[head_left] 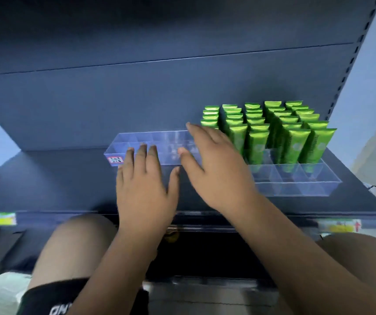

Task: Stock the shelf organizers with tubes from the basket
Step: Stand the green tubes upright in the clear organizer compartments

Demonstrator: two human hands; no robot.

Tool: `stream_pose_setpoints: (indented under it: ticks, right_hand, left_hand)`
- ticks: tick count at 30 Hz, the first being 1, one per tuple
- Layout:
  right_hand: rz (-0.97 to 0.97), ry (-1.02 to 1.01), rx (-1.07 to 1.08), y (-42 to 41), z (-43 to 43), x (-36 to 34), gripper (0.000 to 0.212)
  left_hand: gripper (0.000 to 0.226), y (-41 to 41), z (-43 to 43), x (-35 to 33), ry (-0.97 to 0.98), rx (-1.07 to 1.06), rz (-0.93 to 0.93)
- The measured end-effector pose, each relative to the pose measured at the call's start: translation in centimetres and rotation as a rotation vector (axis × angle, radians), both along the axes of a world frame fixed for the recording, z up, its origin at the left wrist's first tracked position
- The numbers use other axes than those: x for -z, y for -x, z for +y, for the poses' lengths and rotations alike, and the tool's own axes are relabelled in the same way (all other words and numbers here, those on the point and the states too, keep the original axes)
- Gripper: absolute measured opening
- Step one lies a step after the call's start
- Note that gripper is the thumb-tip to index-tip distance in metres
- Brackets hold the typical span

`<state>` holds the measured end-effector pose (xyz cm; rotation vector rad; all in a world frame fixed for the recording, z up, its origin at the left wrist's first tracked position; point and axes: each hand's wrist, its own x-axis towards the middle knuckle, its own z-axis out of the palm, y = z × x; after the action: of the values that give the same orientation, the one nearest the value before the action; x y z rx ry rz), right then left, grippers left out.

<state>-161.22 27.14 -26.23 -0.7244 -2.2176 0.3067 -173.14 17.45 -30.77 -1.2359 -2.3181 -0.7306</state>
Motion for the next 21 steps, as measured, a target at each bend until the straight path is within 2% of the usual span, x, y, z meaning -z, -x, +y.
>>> stream_pose_setpoints:
  ticks: [6, 11, 13, 17, 21]
  right_hand:
    - [-0.047, -0.008, -0.327, 10.3, -10.9, -0.3, 0.056]
    - [-0.066, 0.029, -0.601, 19.4, -23.1, 2.8, 0.057]
    - [-0.156, 0.051, -0.700, 22.3, -28.0, 5.0, 0.055]
    - [-0.460, 0.166, -0.867, 26.4, -34.3, 10.2, 0.052]
    - [-0.713, 0.251, -0.818, 29.6, -35.0, 16.3, 0.033]
  left_hand:
    - [0.073, 7.7, -14.5, -0.6, -0.002, -0.374, 0.033]
    - [0.075, 12.1, -28.4, 2.0, 0.040, -0.698, -0.012]
    - [0.076, 13.0, -33.4, 3.7, 0.045, -0.810, -0.067]
    - [0.078, 14.0, -41.0, 8.7, 0.139, -0.927, -0.228]
    - [0.075, 15.0, -44.6, 15.5, 0.108, -0.989, -0.464]
